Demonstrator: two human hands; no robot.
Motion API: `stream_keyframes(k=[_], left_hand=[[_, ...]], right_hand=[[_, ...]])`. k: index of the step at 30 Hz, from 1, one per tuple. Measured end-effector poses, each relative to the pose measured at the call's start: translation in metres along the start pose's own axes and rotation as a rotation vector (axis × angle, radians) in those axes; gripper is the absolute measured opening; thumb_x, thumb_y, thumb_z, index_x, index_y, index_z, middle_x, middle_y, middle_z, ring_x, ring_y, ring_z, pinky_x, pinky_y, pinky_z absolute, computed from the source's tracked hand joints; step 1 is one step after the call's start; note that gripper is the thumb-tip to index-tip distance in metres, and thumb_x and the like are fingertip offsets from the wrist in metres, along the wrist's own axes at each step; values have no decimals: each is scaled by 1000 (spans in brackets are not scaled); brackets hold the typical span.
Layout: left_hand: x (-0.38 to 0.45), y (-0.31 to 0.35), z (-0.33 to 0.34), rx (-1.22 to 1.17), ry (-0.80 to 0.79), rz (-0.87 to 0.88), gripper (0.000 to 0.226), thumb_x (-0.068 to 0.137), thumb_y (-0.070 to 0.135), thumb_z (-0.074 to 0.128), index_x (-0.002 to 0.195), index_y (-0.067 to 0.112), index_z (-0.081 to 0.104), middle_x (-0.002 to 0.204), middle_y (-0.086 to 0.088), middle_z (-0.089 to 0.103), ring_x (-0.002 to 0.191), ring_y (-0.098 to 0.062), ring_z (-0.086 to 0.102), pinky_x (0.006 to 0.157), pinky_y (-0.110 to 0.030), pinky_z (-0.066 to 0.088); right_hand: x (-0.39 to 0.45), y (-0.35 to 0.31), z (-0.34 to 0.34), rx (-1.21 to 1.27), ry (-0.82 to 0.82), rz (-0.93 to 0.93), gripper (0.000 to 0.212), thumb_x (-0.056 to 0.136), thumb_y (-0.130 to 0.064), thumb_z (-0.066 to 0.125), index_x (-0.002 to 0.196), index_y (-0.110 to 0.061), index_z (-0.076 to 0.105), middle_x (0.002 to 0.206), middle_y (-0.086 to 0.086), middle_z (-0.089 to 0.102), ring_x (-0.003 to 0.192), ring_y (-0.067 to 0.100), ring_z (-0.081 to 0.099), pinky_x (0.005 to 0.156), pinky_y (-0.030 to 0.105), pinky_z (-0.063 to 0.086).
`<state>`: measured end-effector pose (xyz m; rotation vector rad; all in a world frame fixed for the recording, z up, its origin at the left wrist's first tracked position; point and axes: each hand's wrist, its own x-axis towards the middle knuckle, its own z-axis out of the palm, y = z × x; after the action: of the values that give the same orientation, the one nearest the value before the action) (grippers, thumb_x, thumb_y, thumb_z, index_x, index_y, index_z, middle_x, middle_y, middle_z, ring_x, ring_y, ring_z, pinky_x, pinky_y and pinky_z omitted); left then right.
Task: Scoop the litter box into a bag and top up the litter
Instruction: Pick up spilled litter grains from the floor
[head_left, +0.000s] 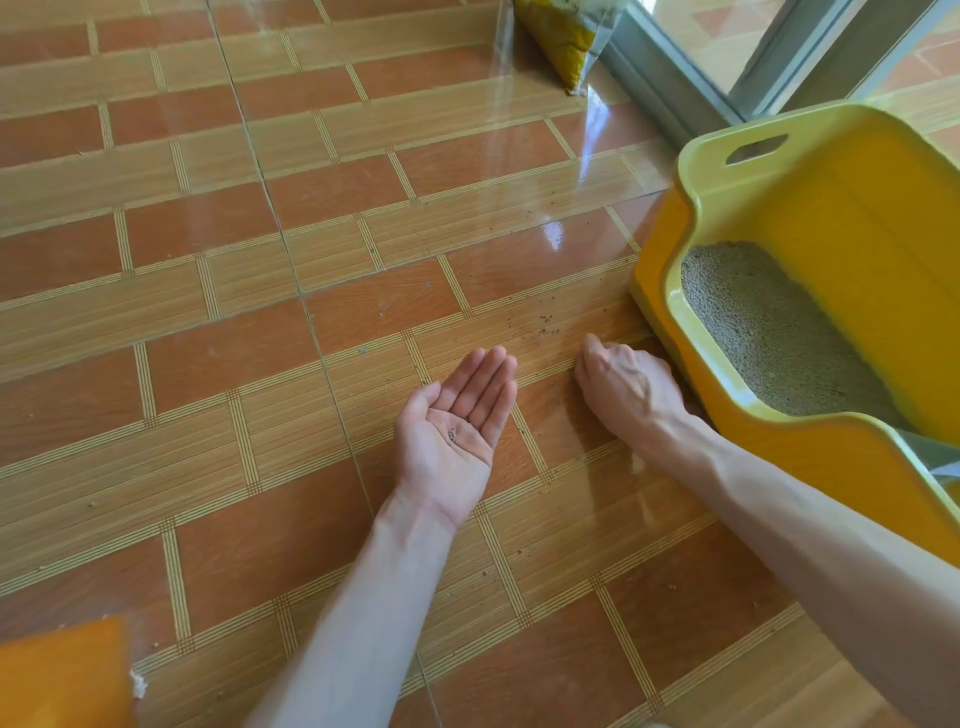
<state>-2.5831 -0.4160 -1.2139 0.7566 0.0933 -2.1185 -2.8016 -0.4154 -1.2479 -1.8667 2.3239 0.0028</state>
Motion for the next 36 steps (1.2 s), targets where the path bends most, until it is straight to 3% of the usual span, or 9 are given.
stream_keyframes(k=[3,11,15,19,23,27,29,33,36], left_hand=[[1,-1,0,2,1,-1,48,107,22,28,122,-5,65,128,-23,69,119,-35,68,100,-40,56],[0,-1,1,7,-1,-3,48,107,23,28,122,-5,65,128,-23,69,120,-35,68,100,-40,56],[0,-1,1,12,1,-5,49,108,23,28,121,-5,66,128,-22,69,120,-35,68,101,-41,56],[0,-1,0,8,-5,-7,49,107,23,28,122,-5,65,129,-22,69,121,-35,67,103,-41,54],[0,0,1,3,-10,0,48,107,22,29,124,-5,64,129,-23,68,122,-35,67,103,-41,54],[0,2,2,-3,-11,7,48,107,22,28,125,-5,64,130,-23,68,122,-35,67,103,-42,53],[-1,3,2,-2,-10,9,48,107,22,28,125,-5,64,130,-23,68,121,-35,67,104,-42,53],[-4,4,2,4,-14,10,48,107,22,29,124,-5,64,130,-23,68,121,-35,67,103,-41,54],[-6,5,1,20,-9,11,48,107,23,29,124,-5,64,129,-23,68,121,-35,67,102,-41,54]], right_hand=[[-2,-8,-3,-64,32,-54,28,108,-31,35,88,-13,39,70,5,53,55,28,57,48,37,50],[-4,-14,0,-82,65,37,34,110,-33,31,107,-6,50,85,11,59,69,34,65,52,34,38],[-3,-14,-3,-137,71,53,33,109,-35,31,107,-8,50,70,3,48,53,24,50,48,31,36],[-5,-15,-11,-132,-20,138,11,105,-8,39,111,-7,48,62,-2,43,46,14,40,51,32,36],[-6,-20,-10,-45,-71,202,20,100,2,34,113,-7,46,60,-3,40,48,16,39,56,34,38],[-5,-22,-8,109,-102,196,10,105,-9,28,100,-8,36,69,3,47,76,29,61,72,36,47],[-2,-23,-13,95,-127,215,21,103,-4,28,110,3,46,83,15,59,80,27,61,72,34,42],[-4,-20,-10,-14,-112,179,24,96,-4,25,105,-3,47,67,8,53,59,24,52,50,28,28],[-12,-24,-8,-85,-79,159,21,95,1,33,112,-8,40,65,6,49,49,20,45,51,33,38]])
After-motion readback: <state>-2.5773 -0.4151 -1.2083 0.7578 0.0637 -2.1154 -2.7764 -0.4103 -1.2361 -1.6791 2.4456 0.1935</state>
